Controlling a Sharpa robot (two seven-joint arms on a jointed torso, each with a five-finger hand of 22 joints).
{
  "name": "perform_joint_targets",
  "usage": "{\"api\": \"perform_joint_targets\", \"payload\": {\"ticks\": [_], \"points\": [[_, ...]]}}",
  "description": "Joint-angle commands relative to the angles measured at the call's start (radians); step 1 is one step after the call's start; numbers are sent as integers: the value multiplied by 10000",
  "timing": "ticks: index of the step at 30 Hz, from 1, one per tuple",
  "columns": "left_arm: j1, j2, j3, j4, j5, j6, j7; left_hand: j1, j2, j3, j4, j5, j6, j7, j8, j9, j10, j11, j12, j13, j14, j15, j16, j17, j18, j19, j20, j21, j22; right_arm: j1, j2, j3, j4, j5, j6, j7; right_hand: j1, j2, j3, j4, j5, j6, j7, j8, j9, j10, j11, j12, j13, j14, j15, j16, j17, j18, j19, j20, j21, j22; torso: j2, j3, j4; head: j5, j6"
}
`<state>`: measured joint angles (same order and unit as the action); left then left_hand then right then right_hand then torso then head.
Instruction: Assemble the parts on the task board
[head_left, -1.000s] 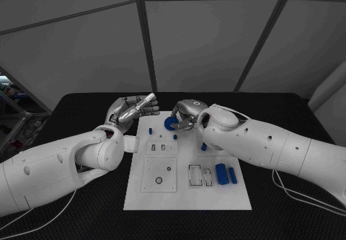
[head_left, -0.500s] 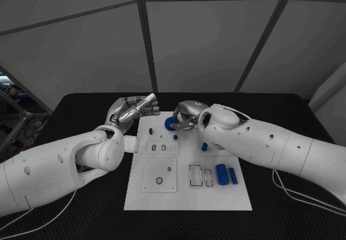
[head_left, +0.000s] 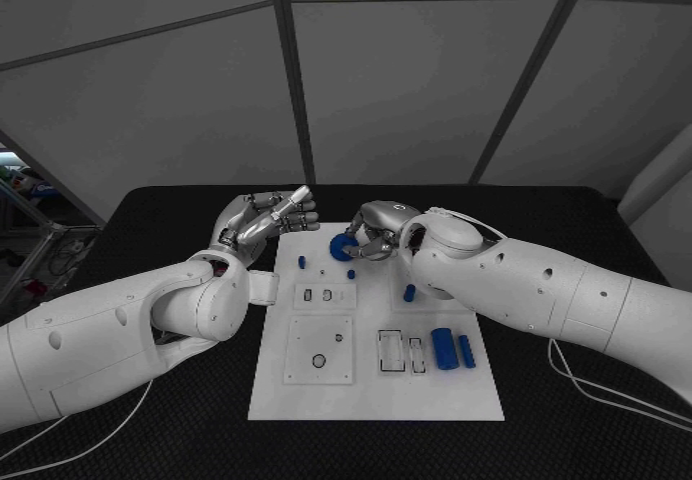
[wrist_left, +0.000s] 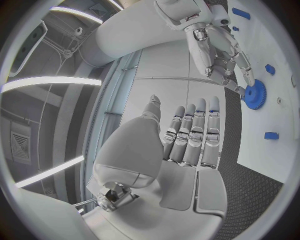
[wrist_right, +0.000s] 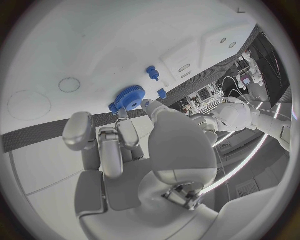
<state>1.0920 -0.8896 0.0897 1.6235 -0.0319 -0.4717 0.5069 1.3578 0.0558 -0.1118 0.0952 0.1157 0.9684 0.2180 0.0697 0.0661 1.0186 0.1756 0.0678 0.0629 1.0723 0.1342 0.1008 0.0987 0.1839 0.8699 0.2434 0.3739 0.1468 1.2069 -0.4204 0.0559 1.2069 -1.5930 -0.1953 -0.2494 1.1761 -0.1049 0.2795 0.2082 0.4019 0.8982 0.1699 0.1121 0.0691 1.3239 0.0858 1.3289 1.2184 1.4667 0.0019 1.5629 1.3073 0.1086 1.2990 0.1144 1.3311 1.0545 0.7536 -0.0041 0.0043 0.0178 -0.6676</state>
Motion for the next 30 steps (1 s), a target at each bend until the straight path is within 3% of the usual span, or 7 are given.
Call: {"api": "perform_joint_targets", "payload": {"ticks": [1,11,18,23,26,30], "points": [[14,-5,10,3,-34,39,66,25,79,-17,-58,-30,-35,43,-67,-14,-64,25,-61,-8,-60,21,-42,9,-33,-53,-11,-63,-15,-23,-94,-24,75,-65,68,-236,66,-49,75,-35,37,61,2,-17,12,88,-22,73,33,1018,81,43,2543,-89,36,23,46,19,0,5,-7,4,-7],[13,-12,9,-11,-35,38,67,25,79,-17,-58,-30,-35,43,-67,-14,-64,25,-61,-8,-60,21,-42,9,-33,-53,-11,-63,-15,-25,-461,-22,496,-143,-556,-277,79,-64,93,-60,36,96,-5,-11,16,97,-28,78,38,1005,76,22,2489,-83,23,20,34,-11,-1,3,-6,-28,-16],[12,-22,9,-16,-35,40,68,25,79,-17,-58,-30,-35,43,-67,-14,-64,25,-61,-8,-60,21,-42,9,-33,-53,-11,-63,-15,-29,-851,-20,904,1,-1643,-162,142,-115,147,-143,46,141,-19,-19,17,146,-43,115,90,1011,63,32,2515,-90,47,10,56,27,-5,4,-7,-42,-8],[11,-45,9,-18,-35,46,70,25,79,-17,-58,-30,-35,43,-67,-14,-64,25,-61,-8,-60,21,-42,9,-33,-53,-11,-63,-15,-29,-1496,-19,1455,687,-2440,361,303,-144,285,-292,58,224,-37,-33,17,186,-66,134,121,1003,43,19,2481,-87,47,-10,55,15,-9,2,-12,-41,19],[11,-77,9,-28,-35,58,69,34,83,-13,-70,-30,-41,45,-67,-14,-75,27,-58,-7,-60,25,-54,10,-32,-62,-7,-66,-19,-23,-2048,-16,1804,1517,-2566,1058,565,-193,421,-509,-206,320,-48,-42,19,173,-81,107,96,968,26,-37,2343,-60,-41,-27,-23,-136,-22,7,-33,-35,42],[11,-123,8,-37,-75,84,77,36,83,-13,-73,-30,-38,43,-64,-13,-72,25,-55,-5,-59,25,-55,11,-33,-65,-6,-67,-20,-11,-2812,-9,2019,2901,-2280,2152,1079,-329,525,-937,-913,510,-72,-11,31,107,-107,29,9,911,-1,-129,2126,-20,-183,-52,-152,-364,-50,19,-96,-63,92]]}}
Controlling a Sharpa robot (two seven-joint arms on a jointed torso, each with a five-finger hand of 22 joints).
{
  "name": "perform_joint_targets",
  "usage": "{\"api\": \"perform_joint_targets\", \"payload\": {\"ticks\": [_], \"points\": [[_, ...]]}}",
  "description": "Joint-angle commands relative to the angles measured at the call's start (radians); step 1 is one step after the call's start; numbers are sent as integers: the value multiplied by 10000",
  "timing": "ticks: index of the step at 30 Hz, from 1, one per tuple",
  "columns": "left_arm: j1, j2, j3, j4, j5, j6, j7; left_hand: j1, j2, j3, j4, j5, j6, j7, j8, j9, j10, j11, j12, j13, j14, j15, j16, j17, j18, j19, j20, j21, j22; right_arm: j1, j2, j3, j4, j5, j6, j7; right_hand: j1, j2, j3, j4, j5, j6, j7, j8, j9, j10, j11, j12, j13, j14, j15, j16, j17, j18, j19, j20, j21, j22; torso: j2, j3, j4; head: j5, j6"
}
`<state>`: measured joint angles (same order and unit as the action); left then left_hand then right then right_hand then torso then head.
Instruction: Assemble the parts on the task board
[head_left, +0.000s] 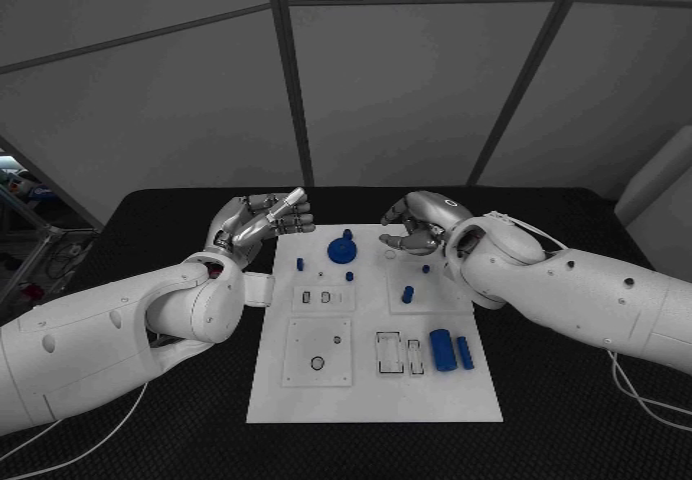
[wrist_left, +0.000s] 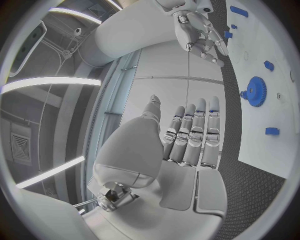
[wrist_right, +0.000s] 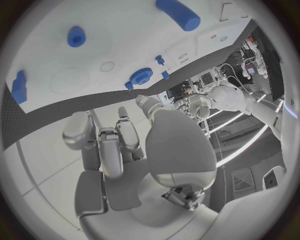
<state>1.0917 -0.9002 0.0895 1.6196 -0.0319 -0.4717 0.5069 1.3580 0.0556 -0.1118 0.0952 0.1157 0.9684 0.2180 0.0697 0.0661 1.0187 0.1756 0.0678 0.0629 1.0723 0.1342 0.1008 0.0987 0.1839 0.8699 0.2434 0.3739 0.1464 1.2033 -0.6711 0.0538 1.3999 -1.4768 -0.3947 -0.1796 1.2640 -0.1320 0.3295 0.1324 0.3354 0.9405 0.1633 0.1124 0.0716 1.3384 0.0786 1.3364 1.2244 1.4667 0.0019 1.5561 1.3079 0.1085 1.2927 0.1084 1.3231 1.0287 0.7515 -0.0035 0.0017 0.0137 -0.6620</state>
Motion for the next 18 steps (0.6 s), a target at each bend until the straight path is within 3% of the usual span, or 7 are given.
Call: {"api": "perform_joint_targets", "payload": {"ticks": [1,5,8,12,18], "points": [[14,-24,10,-3,-143,95,84,41,85,-11,-82,-31,-27,39,-57,-10,-59,20,-44,-1,-53,26,-60,13,-33,-72,-3,-70,-18,29,-503,14,85,2021,-173,1688,303,-106,17,-279,-299,122,-8,-12,6,-59,-39,-72,-80,896,-5,-87,2064,-9,-160,3,-111,-172,-31,19,-84,-27,42],[14,-35,9,-24,-316,133,100,51,81,-11,-96,-32,-13,31,-49,-6,-37,14,-31,4,-48,24,-66,16,-32,-83,-1,-74,-22,34,-1107,18,-52,2634,202,2295,533,-231,-74,-502,-355,250,-28,9,11,-99,-57,-128,-142,873,-20,-130,1976,4,-209,-12,-165,-247,-55,32,-125,-120,74],[13,-34,8,-56,-377,151,104,56,79,-11,-104,-33,-6,26,-46,-5,-26,10,-25,7,-43,22,-69,17,-31,-88,0,-76,-23,33,-1489,17,-214,2891,397,2592,634,-274,-126,-593,-369,286,-39,4,7,-110,-66,-149,-163,869,-29,-140,1956,6,-221,-19,-181,-266,-51,62,-152,-212,117],[7,-19,8,-107,-410,172,103,59,77,-11,-108,-33,-1,22,-43,-3,-17,7,-20,8,-38,21,-70,19,-30,-91,0,-77,-25,28,-1758,15,-518,3029,533,2799,755,-297,-163,-692,-329,285,-40,-24,-6,-127,-70,-177,-191,867,-36,-147,1947,7,-227,-27,-193,-278,-54,58,-148,-438,133],[-10,36,7,-183,-425,208,99,60,77,-11,-110,-33,1,21,-43,-3,-14,6,-19,9,-37,20,-70,20,-30,-92,1,-77,-25,11,-1828,11,-1023,3095,599,2920,846,-284,-212,-764,-292,159,-9,-128,-39,-159,-48,-221,-234,873,-25,-142,1964,5,-229,-25,-202,-288,-23,60,-122,-552,170]]}}
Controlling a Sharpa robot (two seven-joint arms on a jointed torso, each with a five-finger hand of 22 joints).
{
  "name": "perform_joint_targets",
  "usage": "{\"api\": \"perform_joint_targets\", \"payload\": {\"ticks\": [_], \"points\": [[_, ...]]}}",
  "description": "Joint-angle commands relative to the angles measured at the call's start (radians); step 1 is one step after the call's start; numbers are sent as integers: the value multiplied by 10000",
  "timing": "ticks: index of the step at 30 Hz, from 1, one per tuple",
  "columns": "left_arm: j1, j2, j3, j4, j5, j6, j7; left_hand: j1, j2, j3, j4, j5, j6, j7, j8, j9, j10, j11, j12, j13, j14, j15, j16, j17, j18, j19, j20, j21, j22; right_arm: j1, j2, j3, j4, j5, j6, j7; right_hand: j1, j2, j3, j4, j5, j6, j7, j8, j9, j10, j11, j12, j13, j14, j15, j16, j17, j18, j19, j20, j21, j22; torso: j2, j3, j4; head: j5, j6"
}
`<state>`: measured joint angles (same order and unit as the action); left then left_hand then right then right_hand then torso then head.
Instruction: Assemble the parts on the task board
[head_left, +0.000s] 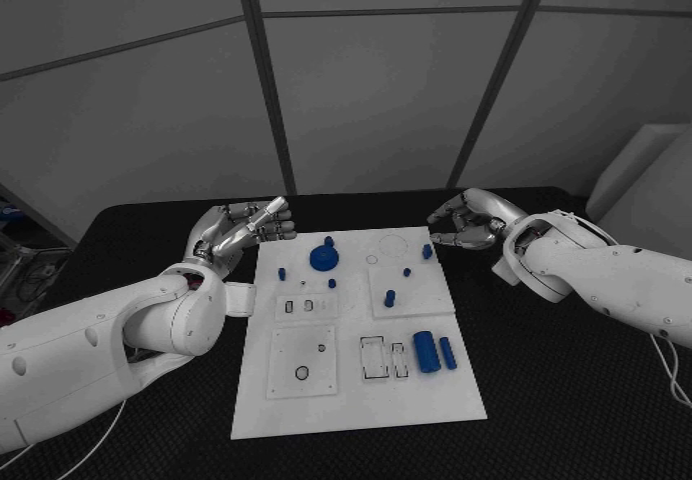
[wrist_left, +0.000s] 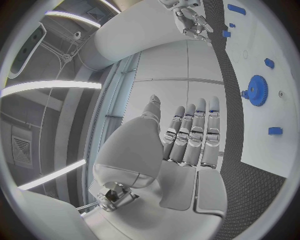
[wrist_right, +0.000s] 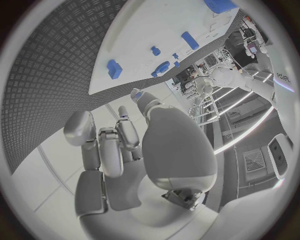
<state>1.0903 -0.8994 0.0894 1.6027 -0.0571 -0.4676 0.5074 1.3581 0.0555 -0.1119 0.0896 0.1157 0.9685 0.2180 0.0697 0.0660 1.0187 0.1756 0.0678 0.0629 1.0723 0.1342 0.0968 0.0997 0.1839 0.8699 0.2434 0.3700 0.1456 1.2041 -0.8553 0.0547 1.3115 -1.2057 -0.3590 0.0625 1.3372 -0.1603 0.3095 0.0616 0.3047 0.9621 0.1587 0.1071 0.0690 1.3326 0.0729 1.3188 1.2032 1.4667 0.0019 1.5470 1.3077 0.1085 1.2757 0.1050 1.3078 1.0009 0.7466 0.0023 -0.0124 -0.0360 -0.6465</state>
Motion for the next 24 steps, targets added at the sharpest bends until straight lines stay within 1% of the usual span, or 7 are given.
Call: {"api": "perform_joint_targets", "payload": {"ticks": [1,2,7,12,15,20,24], "points": [[2,33,8,-21,-174,169,93,60,77,-11,-54,-33,0,20,-43,-3,-14,6,-19,9,-37,20,-30,9,-29,-92,1,-39,-17,1,24,2,-184,387,245,505,123,4,-18,-64,15,-82,41,-93,-18,-107,14,-52,-29,873,-22,-52,1963,7,-62,10,-53,-16,23,-9,26,-73,16],[-2,44,8,-38,-175,173,90,60,77,-11,-54,-33,0,20,-43,-3,-14,6,-19,9,-37,20,-30,9,-29,-92,1,-39,-17,-4,49,2,-270,392,252,516,136,10,-31,-74,14,-124,46,-122,-24,-126,19,-71,-53,873,-17,-52,1962,8,-65,14,-58,-24,26,-2,30,-89,20],[-14,69,8,-78,-177,192,83,60,75,-12,-58,-34,5,18,-41,-2,-7,3,-16,9,-32,19,-31,11,-28,-96,1,-40,-18,-31,205,1,-552,400,326,534,182,26,-118,-117,-8,-369,55,-280,-42,-173,34,-120,-104,876,-1,-50,1972,12,-78,29,-75,-48,17,-32,41,-95,-21],[-23,88,8,-99,-178,209,76,60,75,-12,-58,-34,5,18,-41,-2,-7,3,-16,9,-32,19,-31,11,-28,-96,1,-40,-18,-128,402,1,-795,216,654,460,230,22,-190,-160,-37,-538,59,-374,-44,-237,39,-176,-172,877,5,-49,1977,25,-116,37,-112,-116,19,-40,41,-80,-78],[-24,85,8,-104,-178,210,75,60,75,-12,-58,-34,5,18,-41,-2,-7,3,-16,9,-32,19,-31,11,-28,-96,1,-40,-18,-244,422,1,-840,115,820,429,243,17,-207,-173,-41,-569,60,-388,-43,-248,41,-185,-180,881,6,-42,1993,26,-122,39,-117,-124,16,-41,33,-58,-106],[-26,64,8,-122,-178,204,73,60,75,-12,-58,-34,5,18,-41,-2,-7,3,-16,9,-32,19,-31,11,-28,-96,1,-40,-18,-413,383,1,-831,31,1010,406,252,5,-232,-184,-34,-600,65,-399,-41,-255,45,-189,-183,883,8,-40,1999,27,-126,40,-122,-131,15,-28,15,-26,-174],[-27,50,8,-139,-178,197,73,60,75,-12,-58,-34,5,18,-41,-2,-7,3,-16,9,-32,19,-31,11,-28,-96,1,-40,-18,-498,295,1,-736,8,1079,397,240,14,-279,-176,51,-613,79,-393,-30,-266,56,-195,-188,883,16,-40,2000,26,-129,46,-126,-132,5,-37,25,-24,-184]]}}
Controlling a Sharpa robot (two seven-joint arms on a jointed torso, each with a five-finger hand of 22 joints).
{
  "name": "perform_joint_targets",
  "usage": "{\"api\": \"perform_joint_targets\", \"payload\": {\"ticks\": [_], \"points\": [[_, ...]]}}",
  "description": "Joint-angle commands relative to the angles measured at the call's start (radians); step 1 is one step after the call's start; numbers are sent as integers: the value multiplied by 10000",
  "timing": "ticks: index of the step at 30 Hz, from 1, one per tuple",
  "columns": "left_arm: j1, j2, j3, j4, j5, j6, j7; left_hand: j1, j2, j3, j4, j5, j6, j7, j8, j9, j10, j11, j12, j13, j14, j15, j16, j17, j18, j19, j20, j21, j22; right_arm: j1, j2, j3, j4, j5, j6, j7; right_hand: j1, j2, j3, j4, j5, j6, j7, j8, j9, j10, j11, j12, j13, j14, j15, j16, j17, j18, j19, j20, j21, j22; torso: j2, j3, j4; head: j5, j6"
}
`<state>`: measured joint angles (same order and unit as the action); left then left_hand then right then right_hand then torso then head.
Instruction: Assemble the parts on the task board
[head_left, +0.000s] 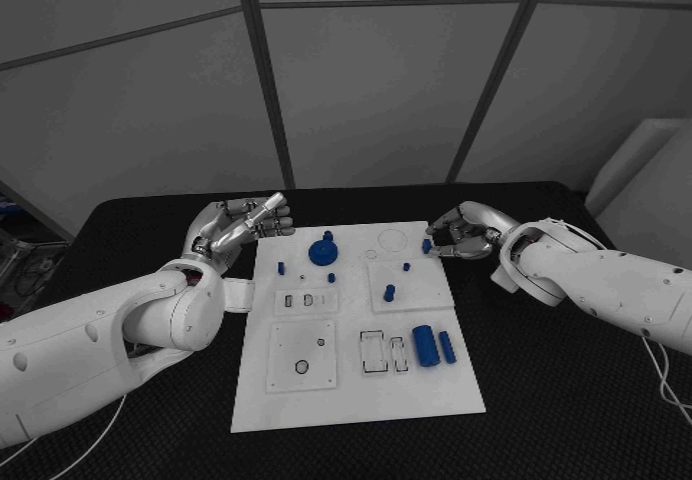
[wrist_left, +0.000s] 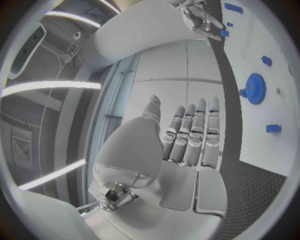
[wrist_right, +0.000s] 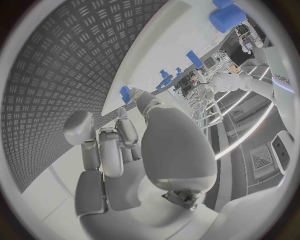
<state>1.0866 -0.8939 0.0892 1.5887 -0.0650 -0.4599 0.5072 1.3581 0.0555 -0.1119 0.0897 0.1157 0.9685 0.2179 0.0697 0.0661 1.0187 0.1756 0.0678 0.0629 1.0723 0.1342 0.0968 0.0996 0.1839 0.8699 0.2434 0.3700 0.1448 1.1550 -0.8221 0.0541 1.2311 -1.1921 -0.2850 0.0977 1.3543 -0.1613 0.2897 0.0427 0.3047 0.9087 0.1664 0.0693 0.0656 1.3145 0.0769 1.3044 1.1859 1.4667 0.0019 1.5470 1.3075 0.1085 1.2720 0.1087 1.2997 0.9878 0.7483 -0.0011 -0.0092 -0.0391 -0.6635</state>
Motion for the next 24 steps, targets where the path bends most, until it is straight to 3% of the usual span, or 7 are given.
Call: {"api": "perform_joint_targets", "payload": {"ticks": [1,10,24], "points": [[11,-8,10,-5,-99,118,75,60,76,-13,-58,-34,5,18,-41,-2,-7,4,-16,10,-31,19,-32,13,-28,-96,1,-40,-10,-22,-58,7,93,-131,349,44,68,26,-84,15,57,-79,3,-15,5,-86,17,-51,-15,883,17,-40,2003,27,-92,10,-45,-1,-17,0,-6,12,-21],[5,12,10,-44,-99,125,69,55,65,-21,-65,-36,7,18,-42,-3,-1,3,-15,9,-24,17,-37,16,-26,-103,2,-42,-13,-74,-41,7,136,-141,355,26,17,49,-146,53,125,-51,20,10,21,-69,30,-31,12,883,29,-41,2002,27,-92,18,-48,-4,-16,7,-1,4,-19],[-10,32,10,-80,-99,150,43,55,65,-21,-65,-36,7,18,-42,-3,-1,3,-15,9,-24,17,-37,16,-26,-103,2,-42,-13,-109,254,8,-249,-140,196,-74,-46,154,-188,125,129,7,48,46,39,-31,53,7,54,888,46,-33,2021,18,-63,31,-26,40,-13,0,3,11,-67]]}}
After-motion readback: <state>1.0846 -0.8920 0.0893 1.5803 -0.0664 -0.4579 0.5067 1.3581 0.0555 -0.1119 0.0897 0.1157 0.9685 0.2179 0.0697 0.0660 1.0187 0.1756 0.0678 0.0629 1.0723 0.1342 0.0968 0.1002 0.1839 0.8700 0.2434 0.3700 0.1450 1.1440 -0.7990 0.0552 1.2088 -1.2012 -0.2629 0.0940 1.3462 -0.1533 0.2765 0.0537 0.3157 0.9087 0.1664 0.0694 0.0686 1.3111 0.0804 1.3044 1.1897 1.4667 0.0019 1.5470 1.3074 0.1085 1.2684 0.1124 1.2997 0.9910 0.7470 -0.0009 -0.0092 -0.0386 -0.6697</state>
